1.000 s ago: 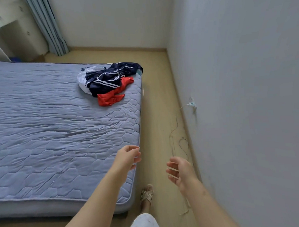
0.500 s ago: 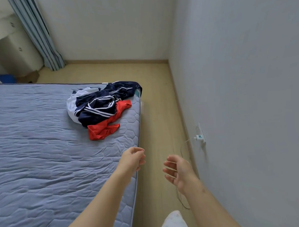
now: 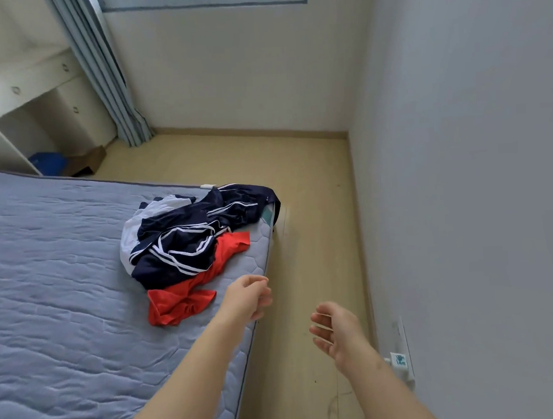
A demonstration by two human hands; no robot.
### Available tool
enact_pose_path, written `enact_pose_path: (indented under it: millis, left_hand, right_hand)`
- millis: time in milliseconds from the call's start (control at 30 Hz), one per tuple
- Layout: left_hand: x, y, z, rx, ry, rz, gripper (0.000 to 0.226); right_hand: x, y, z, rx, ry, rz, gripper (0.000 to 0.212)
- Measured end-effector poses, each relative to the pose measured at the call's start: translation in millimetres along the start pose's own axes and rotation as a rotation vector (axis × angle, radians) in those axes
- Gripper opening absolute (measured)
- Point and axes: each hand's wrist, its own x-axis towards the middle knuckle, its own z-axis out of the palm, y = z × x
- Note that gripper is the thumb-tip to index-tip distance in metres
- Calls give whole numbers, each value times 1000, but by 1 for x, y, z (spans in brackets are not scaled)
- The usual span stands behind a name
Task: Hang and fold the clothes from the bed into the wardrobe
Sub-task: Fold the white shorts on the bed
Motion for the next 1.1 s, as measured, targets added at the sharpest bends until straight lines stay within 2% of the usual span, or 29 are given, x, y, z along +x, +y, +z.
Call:
enact_pose_path:
  millis: [233, 567, 900, 1100]
  left_hand:
    - [85, 30, -17, -86, 181, -93, 14]
    - [234, 94, -77, -235, 275, -151, 13]
    - [346, 169, -132, -289, 346, -198, 13]
    - [408, 189, -149, -358, 471, -246, 12]
  right_hand:
    - [74, -66, 60, -151, -100, 98, 14]
    - [180, -161, 201, -413, -180, 84, 14]
    - [256, -242, 315, -453, -252, 126, 10]
    - [313, -285, 378, -590, -321, 159, 10]
